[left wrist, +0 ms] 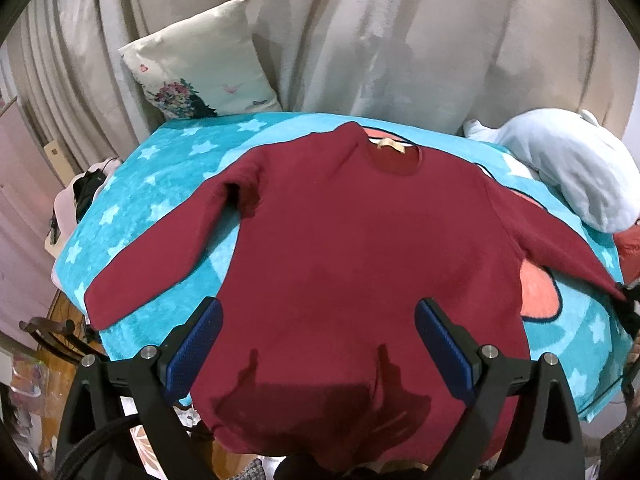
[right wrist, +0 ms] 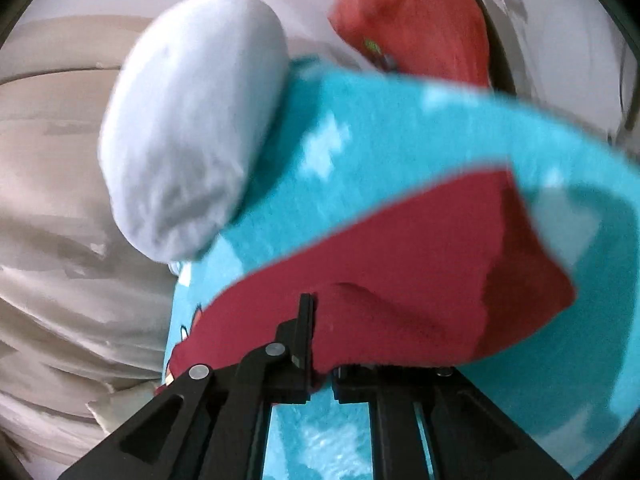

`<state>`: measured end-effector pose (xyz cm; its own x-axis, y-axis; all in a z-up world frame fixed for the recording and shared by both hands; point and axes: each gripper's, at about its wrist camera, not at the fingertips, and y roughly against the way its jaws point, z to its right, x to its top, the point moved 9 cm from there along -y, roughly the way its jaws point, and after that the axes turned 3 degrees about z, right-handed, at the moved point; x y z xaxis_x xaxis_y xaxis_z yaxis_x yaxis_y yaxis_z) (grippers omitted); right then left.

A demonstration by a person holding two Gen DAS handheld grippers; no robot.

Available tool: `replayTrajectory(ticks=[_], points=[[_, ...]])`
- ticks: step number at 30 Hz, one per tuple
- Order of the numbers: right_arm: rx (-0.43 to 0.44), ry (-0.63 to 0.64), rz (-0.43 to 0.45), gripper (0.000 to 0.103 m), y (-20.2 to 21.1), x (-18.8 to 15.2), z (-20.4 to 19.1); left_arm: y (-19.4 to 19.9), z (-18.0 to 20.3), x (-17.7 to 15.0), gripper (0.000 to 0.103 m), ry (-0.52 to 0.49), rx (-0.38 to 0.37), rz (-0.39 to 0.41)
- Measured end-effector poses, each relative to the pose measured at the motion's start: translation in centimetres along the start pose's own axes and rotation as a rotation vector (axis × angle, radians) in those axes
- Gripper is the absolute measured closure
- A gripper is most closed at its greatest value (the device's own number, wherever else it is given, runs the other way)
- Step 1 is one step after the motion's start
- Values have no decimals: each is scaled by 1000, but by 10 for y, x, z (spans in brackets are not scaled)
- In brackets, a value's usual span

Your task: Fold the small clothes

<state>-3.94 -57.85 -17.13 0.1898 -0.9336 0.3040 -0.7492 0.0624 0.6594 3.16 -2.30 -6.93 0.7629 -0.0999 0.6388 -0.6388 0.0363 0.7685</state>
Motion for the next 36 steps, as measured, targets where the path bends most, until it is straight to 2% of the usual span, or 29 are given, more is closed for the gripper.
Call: replayTrajectory(ticks=[5, 9, 13, 17, 21, 25, 28, 33, 34, 35, 36], points=[[-30, 217, 76, 96, 22, 20, -53, -3, -10, 3, 6, 26, 4, 10], [-10, 420, 56, 96, 13, -2, -124, -7, -30, 6, 6, 69, 6, 16], [69, 602, -34, 96, -10, -62, -201, -11, -53, 9, 6, 114, 3, 18], [142, 811, -156, 96, -43, -160, -277, -16, -80, 10, 6, 154, 2, 16], [176, 998, -255, 96, -82, -258, -332, -20, -111, 11, 6, 190, 3, 17], [172, 1133, -341, 96, -125, -342, -356, -24, -144, 9, 6, 215, 17, 13], [150, 1196, -373, 96, -153, -386, -365, -30, -168, 4, 6, 236, 23, -2], [105, 1394, -401, 93, -182, -457, -370, -44, -199, -5, 6, 279, 17, -43], [83, 1438, -395, 87, -186, -467, -368, -47, -202, -6, 6, 284, 15, -46], [79, 1476, -390, 75, -186, -476, -367, -48, -205, -6, 6, 287, 13, -46], [89, 1506, -395, 67, -185, -484, -366, -50, -208, -5, 6, 292, 6, -46]])
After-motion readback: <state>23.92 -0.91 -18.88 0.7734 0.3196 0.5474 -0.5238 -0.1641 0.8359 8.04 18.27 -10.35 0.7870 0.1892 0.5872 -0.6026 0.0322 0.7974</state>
